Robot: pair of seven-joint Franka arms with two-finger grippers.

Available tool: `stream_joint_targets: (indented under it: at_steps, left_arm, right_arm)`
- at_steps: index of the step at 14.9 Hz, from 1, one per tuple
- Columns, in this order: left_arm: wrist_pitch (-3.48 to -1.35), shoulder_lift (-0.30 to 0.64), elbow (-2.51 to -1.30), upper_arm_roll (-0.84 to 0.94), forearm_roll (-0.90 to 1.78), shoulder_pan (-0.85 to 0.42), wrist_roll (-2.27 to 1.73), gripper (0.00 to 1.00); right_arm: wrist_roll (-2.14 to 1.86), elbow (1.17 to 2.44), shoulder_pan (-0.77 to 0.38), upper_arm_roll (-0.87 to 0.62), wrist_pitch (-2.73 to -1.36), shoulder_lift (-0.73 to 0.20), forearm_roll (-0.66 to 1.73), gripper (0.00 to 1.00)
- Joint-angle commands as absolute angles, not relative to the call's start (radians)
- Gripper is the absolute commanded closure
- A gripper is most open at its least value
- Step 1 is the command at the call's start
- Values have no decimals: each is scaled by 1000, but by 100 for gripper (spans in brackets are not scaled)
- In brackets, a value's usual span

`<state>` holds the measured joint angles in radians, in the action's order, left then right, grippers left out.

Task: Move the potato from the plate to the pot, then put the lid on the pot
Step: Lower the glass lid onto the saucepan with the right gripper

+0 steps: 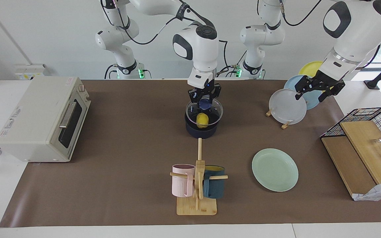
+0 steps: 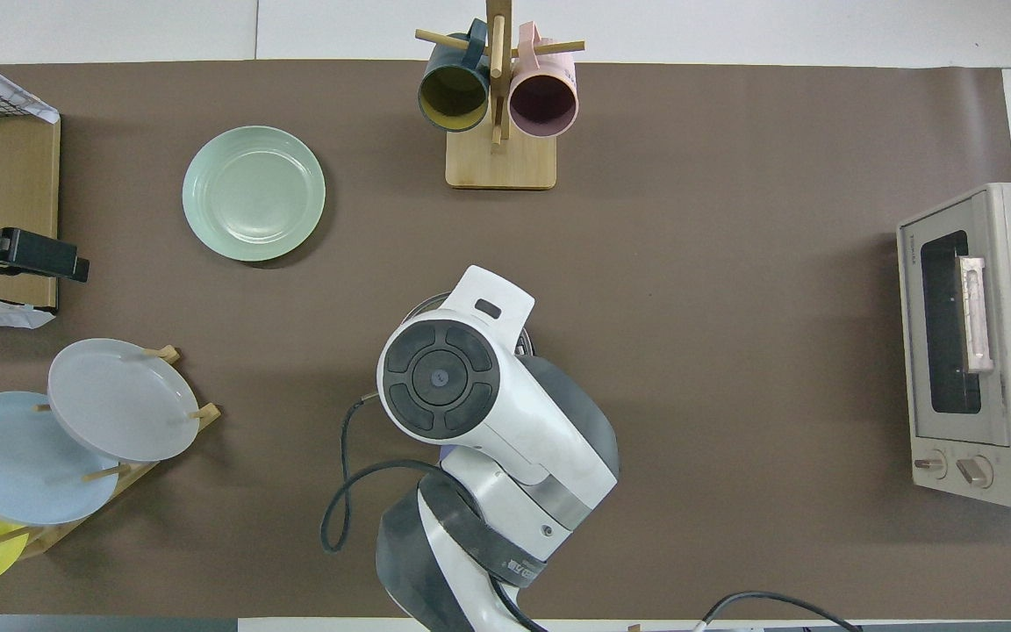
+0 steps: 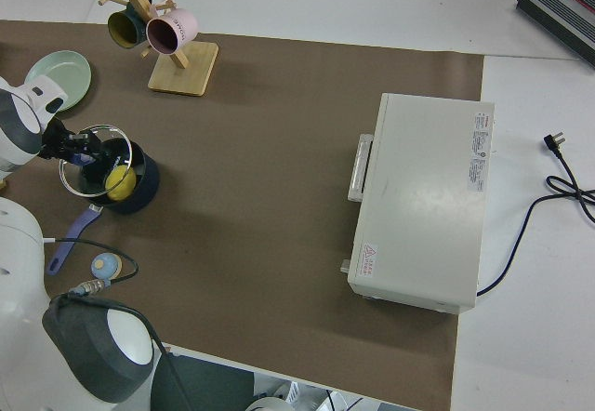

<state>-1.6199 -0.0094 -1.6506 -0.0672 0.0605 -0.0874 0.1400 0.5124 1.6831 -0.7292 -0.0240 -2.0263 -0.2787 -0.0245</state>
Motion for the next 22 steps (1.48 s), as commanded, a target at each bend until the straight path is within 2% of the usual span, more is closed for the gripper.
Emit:
stream_joint_targets:
  at_steps: [1, 5, 11, 16, 22]
  left_arm:
    - [-1485, -17, -1573, -52, 8, -93, 143, 0]
    - [-1373, -11, -1496, -51, -8, -95, 115, 0]
    - [-1390, -57, -1548, -34, -14, -92, 100, 0]
    - [-1482, -49, -1552, 20, 2, -55, 41, 0]
    - [-1491, -49, -1555, 18, 2, -57, 48, 0]
  right_arm:
    - [518, 1700, -724, -20, -2046, -278, -35, 100]
    - [514, 1724, -727, -20, -2063, -284, -35, 100]
    - [512, 1753, -729, -20, -2082, -285, -35, 100]
    - [515, 1775, -742, -20, -2125, -284, -35, 100]
    - [515, 1779, -744, -20, -2125, -287, -37, 100]
